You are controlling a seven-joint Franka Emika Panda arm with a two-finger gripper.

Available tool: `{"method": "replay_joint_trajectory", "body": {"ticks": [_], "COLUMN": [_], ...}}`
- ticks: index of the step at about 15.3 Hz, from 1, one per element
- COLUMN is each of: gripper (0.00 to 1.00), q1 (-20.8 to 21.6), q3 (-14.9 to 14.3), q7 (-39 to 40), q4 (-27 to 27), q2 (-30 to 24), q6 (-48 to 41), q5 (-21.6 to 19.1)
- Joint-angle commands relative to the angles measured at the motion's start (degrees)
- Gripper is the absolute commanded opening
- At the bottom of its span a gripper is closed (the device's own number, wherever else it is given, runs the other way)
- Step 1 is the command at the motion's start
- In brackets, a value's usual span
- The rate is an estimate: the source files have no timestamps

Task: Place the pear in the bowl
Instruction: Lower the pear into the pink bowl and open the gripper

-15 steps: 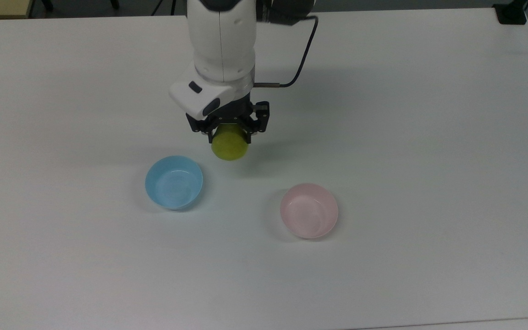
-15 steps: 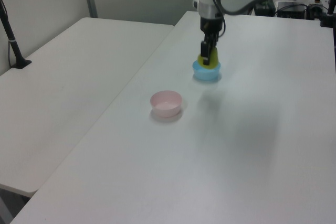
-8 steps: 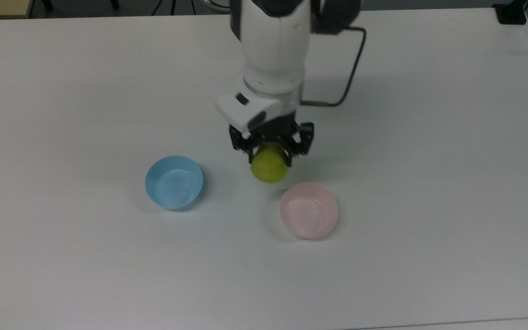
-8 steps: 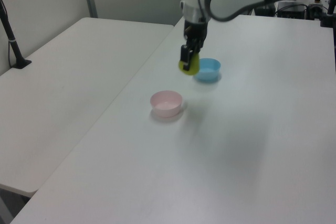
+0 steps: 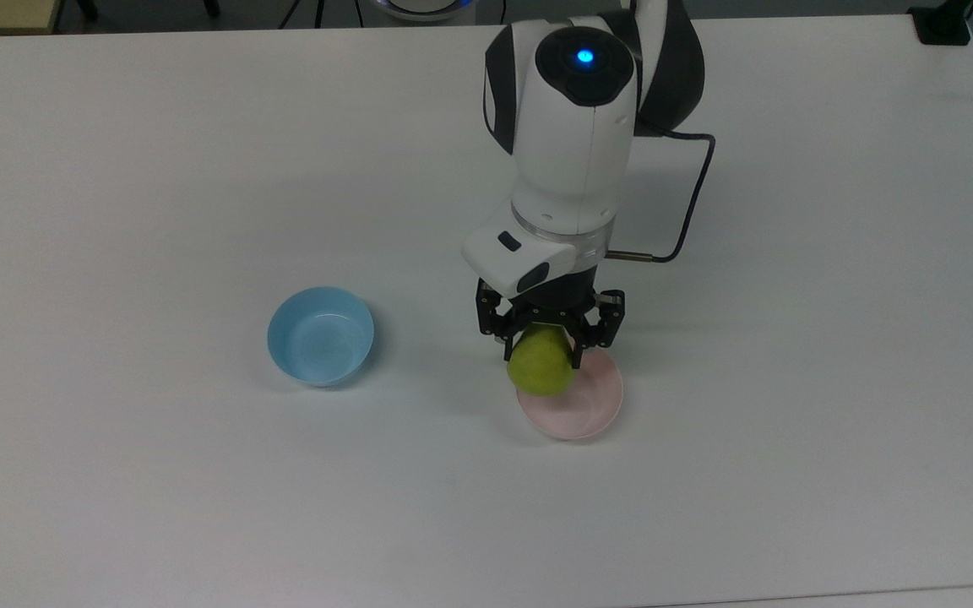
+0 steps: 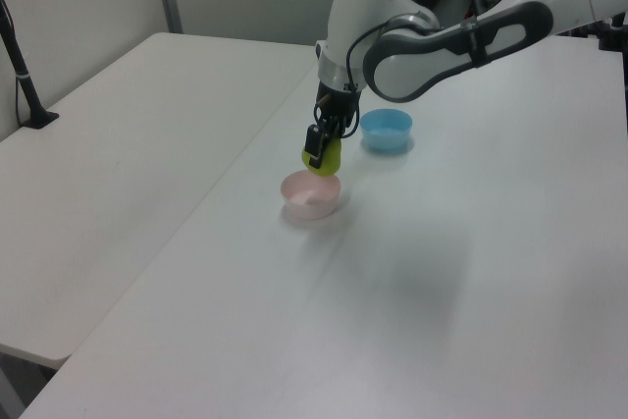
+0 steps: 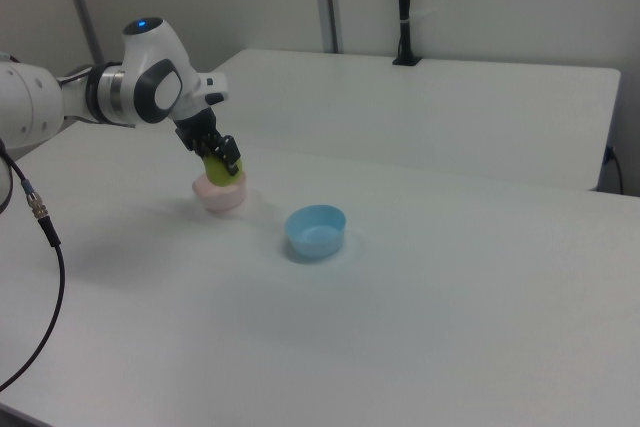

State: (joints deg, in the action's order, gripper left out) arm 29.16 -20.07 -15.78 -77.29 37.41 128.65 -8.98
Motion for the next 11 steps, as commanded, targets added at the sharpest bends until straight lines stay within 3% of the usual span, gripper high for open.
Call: {"method": "replay_joint_trajectory", "body": {"ticks": [1, 3, 7, 8, 9, 11], "gripper": [0.46, 0.48, 0.65, 0.78, 1.0, 1.0], "q1": [1.7, 2.0, 2.4, 2.5, 2.4, 2.6], "q3": [-1.2, -1.0, -0.8, -0.7, -0.7, -0.7], "q7": [-1.9, -1.8, -1.9, -1.9, -1.9, -1.6], "q4": [1.0, 1.0, 0.5, 0.2, 0.1, -0.1], "q2": [2.6, 3.6, 3.7, 3.7, 3.7, 3.6], "q6": [2.9, 3.0, 2.9, 2.9, 2.9, 2.7], "q5": [-1.5, -1.5, -1.6, -1.6, -1.5, -1.0]}}
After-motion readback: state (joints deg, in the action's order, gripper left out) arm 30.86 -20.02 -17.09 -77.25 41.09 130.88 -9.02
